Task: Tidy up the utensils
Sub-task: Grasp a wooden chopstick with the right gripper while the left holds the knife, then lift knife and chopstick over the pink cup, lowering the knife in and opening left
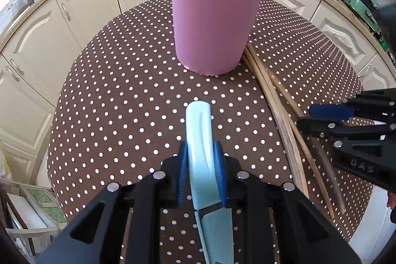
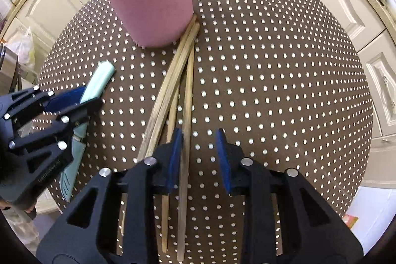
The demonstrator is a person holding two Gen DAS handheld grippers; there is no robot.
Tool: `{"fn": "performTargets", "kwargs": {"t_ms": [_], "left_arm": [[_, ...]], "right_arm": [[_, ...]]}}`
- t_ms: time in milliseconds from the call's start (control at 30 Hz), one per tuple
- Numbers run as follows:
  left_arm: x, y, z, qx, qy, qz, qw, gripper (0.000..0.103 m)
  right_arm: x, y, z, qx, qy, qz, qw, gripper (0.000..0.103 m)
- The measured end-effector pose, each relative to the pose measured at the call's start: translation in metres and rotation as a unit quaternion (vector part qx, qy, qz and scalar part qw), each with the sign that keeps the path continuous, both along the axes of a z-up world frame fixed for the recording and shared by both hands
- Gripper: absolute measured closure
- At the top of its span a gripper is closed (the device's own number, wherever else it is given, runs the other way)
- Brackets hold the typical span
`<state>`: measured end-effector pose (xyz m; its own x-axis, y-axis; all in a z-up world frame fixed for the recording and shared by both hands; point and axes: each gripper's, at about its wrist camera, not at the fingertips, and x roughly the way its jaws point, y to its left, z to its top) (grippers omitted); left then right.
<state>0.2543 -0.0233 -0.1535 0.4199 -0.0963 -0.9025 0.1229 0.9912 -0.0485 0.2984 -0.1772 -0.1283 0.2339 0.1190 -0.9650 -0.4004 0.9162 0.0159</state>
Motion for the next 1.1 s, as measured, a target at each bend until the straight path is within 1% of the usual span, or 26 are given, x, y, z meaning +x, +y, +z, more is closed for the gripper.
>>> {"fn": "performTargets", "kwargs": {"t_ms": [200, 233, 267, 333, 467, 567, 633, 700, 767, 800, 900, 967, 1033, 1100], "left_arm": [[0.001, -0.003, 0.0, 0.007, 0.001, 0.002, 1.0, 0.082], [0.001, -0.003, 0.0, 0.007, 0.001, 0.002, 1.0, 0.082], [0.001, -0.003, 0.0, 0.005, 0.001, 0.003, 1.0, 0.082], [0.0, 0.0, 0.001, -0.005, -0.003, 0.007, 1.0, 0.083], [-0.005, 0.01, 0.004, -0.032, -0.015, 0.013, 0.9993, 0.083], [-0.013, 0.017, 0.016, -0.049, -0.039, 0.016, 0.9979, 0.083], [-0.021, 0.023, 0.026, -0.061, -0.059, 0.016, 0.9963, 0.083], [-0.029, 0.028, 0.036, -0.071, -0.081, 0.011, 0.9941, 0.083], [-0.039, 0.029, 0.047, -0.076, -0.109, -0.002, 0.9911, 0.083], [-0.046, 0.03, 0.054, -0.077, -0.127, -0.009, 0.9889, 0.083], [-0.062, 0.035, 0.071, -0.088, -0.17, -0.02, 0.9814, 0.083], [-0.07, 0.036, 0.082, -0.085, -0.199, -0.025, 0.976, 0.083], [-0.075, 0.033, 0.092, -0.074, -0.225, -0.031, 0.9711, 0.083], [-0.079, 0.03, 0.101, -0.07, -0.24, -0.033, 0.9676, 0.083]], "right_arm": [[0.002, 0.005, -0.002, -0.005, -0.007, 0.0, 1.0, 0.08], [0.002, 0.006, -0.002, -0.006, -0.011, 0.0, 1.0, 0.082], [0.002, 0.007, -0.002, -0.004, -0.016, 0.001, 1.0, 0.088], [0.001, 0.009, -0.003, 0.002, -0.026, 0.0, 1.0, 0.095], [-0.006, 0.002, -0.002, 0.031, -0.039, -0.011, 0.999, 0.096], [-0.013, -0.013, 0.002, 0.059, -0.052, -0.021, 0.997, 0.096], [-0.02, -0.024, 0.011, 0.08, -0.068, -0.024, 0.994, 0.096], [-0.028, -0.035, 0.023, 0.116, -0.089, -0.027, 0.989, 0.096], [-0.036, -0.045, 0.037, 0.139, -0.112, -0.03, 0.983, 0.096], [-0.042, -0.051, 0.045, 0.161, -0.128, -0.028, 0.978, 0.096], [-0.056, -0.066, 0.065, 0.199, -0.173, -0.033, 0.964, 0.096], [-0.064, -0.073, 0.075, 0.222, -0.197, -0.032, 0.954, 0.096], [-0.07, -0.078, 0.083, 0.238, -0.214, -0.033, 0.947, 0.096], [-0.075, -0.083, 0.092, 0.251, -0.235, -0.035, 0.938, 0.096]]}}
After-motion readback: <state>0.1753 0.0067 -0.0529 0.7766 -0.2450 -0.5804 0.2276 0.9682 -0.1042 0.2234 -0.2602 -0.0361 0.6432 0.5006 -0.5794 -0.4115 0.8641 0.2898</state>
